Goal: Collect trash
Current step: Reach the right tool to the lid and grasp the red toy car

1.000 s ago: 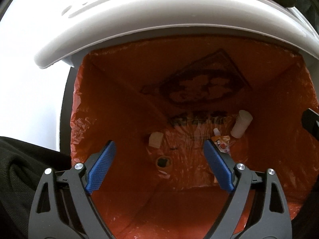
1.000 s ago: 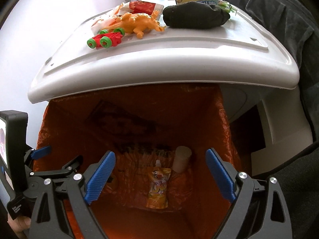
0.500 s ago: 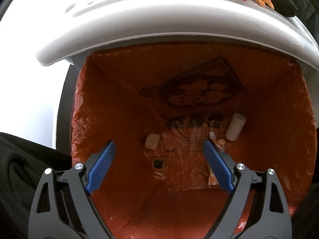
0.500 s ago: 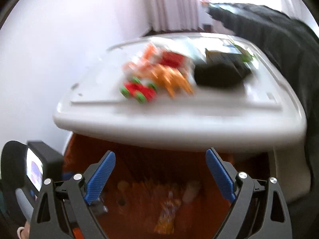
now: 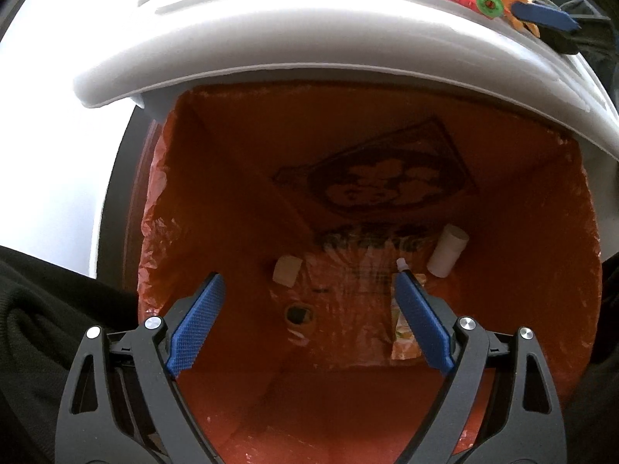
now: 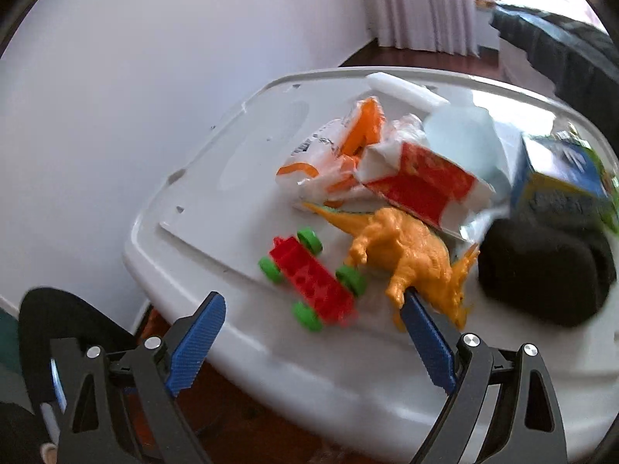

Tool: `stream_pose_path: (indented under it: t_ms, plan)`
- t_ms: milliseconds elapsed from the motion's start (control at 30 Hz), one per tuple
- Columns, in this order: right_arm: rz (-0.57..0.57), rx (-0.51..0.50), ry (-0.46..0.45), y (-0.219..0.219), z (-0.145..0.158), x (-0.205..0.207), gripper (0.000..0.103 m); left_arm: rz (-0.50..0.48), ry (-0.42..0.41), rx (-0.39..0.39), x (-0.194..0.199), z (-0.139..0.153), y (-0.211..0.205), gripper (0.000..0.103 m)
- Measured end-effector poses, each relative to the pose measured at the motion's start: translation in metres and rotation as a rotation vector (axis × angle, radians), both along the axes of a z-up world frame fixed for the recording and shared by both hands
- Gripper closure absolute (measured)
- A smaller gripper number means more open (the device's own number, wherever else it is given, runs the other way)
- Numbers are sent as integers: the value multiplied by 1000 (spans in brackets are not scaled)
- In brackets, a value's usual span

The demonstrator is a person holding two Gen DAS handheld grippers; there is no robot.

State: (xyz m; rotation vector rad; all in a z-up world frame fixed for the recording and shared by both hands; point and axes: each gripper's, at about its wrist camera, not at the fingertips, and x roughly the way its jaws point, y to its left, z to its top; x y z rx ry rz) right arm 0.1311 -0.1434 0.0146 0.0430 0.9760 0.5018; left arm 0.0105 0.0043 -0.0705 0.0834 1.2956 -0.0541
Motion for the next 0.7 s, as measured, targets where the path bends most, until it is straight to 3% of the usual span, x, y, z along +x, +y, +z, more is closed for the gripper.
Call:
stream_pose_path:
  t_ms: [200,567,700]
  plan:
    - [90,17,19,15,-4,9,14,-2,16,-10,1,1,-3,16]
    - [212,-141,-58,47,-13,10,26,-3,31,-14,1,-2,-4,16]
    - [224,-199,-87,52,-16,14,42,-2,32,-11,1,-3,-1,16]
